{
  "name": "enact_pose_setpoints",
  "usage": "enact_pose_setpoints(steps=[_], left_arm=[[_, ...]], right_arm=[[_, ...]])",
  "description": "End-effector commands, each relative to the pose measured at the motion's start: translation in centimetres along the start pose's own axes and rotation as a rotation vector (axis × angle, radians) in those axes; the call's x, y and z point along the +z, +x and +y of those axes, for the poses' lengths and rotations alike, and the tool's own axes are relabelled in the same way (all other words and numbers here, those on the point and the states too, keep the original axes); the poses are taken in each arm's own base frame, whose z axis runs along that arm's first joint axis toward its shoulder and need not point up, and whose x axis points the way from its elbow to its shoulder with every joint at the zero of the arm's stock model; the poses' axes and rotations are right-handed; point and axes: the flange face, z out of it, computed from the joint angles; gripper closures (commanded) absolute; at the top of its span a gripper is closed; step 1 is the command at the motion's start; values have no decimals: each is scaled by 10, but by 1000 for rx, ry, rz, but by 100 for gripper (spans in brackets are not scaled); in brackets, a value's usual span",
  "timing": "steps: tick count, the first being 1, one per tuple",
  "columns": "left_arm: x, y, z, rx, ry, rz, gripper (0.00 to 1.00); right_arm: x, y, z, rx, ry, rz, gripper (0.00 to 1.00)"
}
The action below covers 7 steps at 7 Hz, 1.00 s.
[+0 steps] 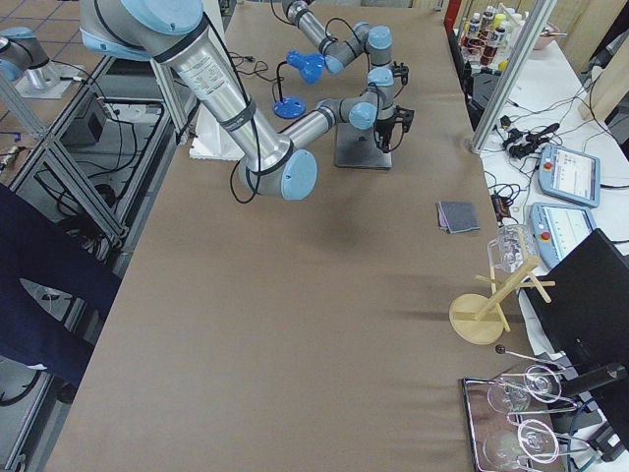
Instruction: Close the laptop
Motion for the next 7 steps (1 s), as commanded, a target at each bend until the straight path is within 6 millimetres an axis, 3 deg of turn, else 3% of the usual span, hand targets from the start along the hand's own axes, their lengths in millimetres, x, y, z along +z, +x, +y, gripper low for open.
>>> enact_pose_setpoints(steps=[1, 3, 4, 5, 6, 7], left_arm=[[-28, -7, -4, 82, -58, 41, 2], [-84, -23, -10, 127, -101, -5, 2], [-106, -50, 9, 190, -129, -41, 2], [-132, -94, 30, 269, -130, -59, 2], [-152, -144, 32, 346, -124, -84, 2], [-158, -196, 33, 371, -131, -117, 2]], right_arm=[[-31, 38, -11, 6, -21, 53, 1], [-71, 109, -20, -103, -32, 109, 0], [-67, 152, -23, -162, -40, 135, 0], [-79, 189, -30, -224, -40, 141, 0], [-89, 248, -47, -291, -76, 151, 0], [-99, 316, -65, -365, -98, 172, 0]])
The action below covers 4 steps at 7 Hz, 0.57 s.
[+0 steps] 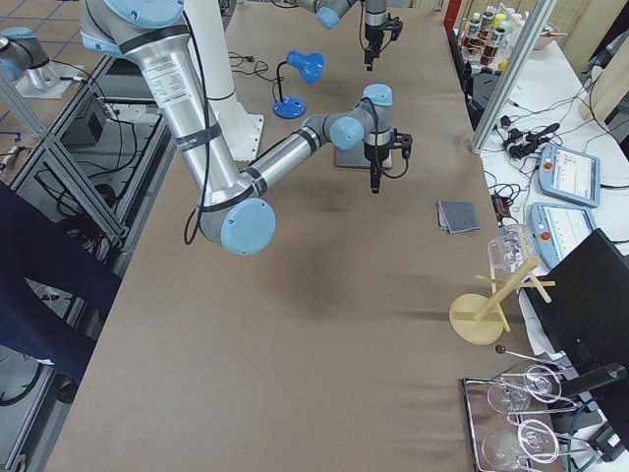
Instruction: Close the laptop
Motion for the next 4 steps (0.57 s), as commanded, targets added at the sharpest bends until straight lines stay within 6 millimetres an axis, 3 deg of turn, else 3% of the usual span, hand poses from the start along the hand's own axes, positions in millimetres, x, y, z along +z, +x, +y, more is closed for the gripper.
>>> enact_pose_setpoints(steps=[1, 2, 3, 4], left_arm=[[-12, -101, 41, 30, -22, -49, 2], [-9, -162, 68, 86, -65, -14, 2], [-17, -237, 97, 137, -82, -6, 2], [-9, -295, 143, 136, -123, -8, 2]], right_arm=[[-11, 152, 11, -132, -42, 32, 0], [-15, 231, 24, -156, -94, 5, 0], [-19, 307, 43, -178, -118, 2, 0], [-23, 376, 66, -194, -127, 32, 0]])
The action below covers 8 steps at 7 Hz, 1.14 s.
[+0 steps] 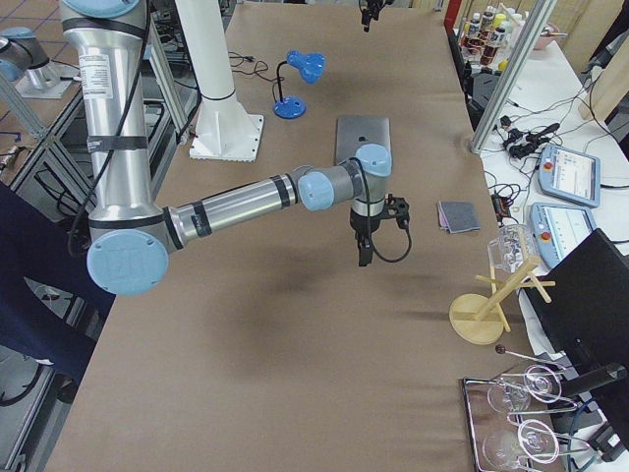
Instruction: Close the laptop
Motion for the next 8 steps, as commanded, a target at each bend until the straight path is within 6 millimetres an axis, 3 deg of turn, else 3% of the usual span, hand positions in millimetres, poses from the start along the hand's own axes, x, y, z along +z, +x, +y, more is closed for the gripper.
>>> enact_pose_setpoints(steps=[1, 2, 3, 4, 5, 6, 8], left_arm=[[16, -105, 101, -47, -62, 3, 2], [17, -138, 129, -117, -74, -13, 2], [14, -158, 145, -189, -80, -8, 2], [11, -170, 153, -218, -77, -13, 2], [26, -180, 175, -251, -109, -18, 2], [30, -183, 180, -262, -114, -4, 2], [35, -193, 224, -339, -91, 101, 2]], right_arm=[[-7, 134, 83, -54, -18, 25, 0], [-6, 169, 118, -91, -30, 30, 0], [-4, 191, 144, -87, -41, 46, 0], [5, 199, 163, -63, -64, 52, 0], [8, 201, 169, -56, -72, 57, 0], [7, 200, 169, -57, -70, 51, 0], [6, 199, 167, -60, -63, 51, 0]])
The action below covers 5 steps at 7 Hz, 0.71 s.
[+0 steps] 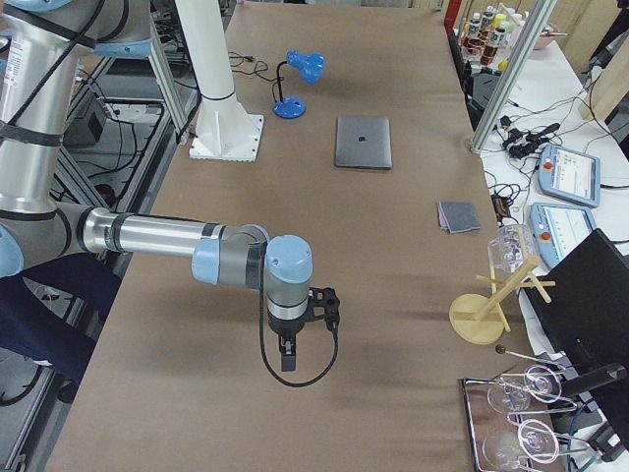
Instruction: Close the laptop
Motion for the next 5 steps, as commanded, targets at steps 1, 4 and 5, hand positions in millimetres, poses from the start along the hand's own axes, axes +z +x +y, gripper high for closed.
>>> enact_pose_setpoints(steps=[1, 4, 5], left_arm=[[-5, -5, 21, -29, 28, 63, 2], [-16, 6, 17, 5, 56, 56, 2], [-9, 2, 27, -9, 43, 60, 2]], right_arm=[[-1, 0, 0, 1, 3, -1, 0], [-1, -1, -1, -1, 5, -2, 0], [-1, -1, 0, -1, 3, -6, 0]])
